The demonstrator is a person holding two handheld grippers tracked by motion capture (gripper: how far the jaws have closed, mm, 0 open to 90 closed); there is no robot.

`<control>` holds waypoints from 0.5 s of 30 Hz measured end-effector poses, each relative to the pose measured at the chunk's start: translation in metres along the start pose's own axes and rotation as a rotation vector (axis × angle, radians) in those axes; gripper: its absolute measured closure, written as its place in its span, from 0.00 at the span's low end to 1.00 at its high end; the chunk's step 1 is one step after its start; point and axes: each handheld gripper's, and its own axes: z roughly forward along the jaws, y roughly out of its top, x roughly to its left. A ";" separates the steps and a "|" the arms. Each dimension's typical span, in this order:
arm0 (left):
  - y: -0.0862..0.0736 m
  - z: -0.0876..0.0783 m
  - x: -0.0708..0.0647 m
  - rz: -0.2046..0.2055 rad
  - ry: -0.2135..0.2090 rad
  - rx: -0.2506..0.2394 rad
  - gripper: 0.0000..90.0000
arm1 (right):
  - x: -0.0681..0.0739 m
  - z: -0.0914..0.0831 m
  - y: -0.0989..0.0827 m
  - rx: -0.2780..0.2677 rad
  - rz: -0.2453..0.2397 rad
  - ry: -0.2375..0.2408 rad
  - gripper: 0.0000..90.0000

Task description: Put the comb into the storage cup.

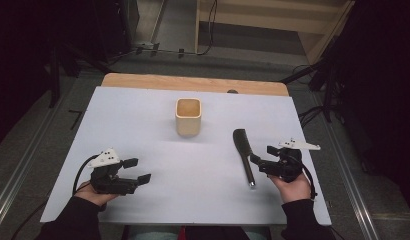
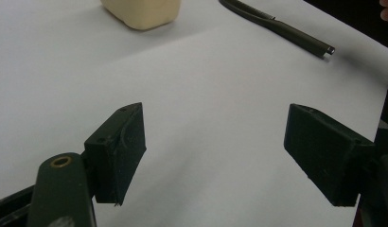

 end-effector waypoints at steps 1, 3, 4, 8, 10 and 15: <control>0.000 0.000 0.000 0.000 -0.001 0.000 0.25 | 0.001 0.001 0.001 0.001 0.001 -0.004 0.22; 0.000 0.000 0.000 -0.001 -0.001 -0.001 0.25 | 0.002 0.004 0.002 0.000 -0.001 -0.015 0.22; 0.000 0.000 0.000 0.000 -0.002 -0.001 0.25 | 0.003 0.005 0.003 -0.001 0.001 -0.018 0.22; 0.000 0.000 0.000 -0.001 -0.002 -0.001 0.25 | 0.005 0.010 0.006 -0.006 0.005 -0.030 0.22; 0.000 0.000 0.000 -0.002 -0.002 -0.004 0.25 | 0.006 0.012 0.007 -0.005 0.004 -0.034 0.22; 0.000 0.000 0.000 -0.002 -0.005 -0.003 0.25 | 0.008 0.019 0.005 0.022 0.001 -0.057 0.22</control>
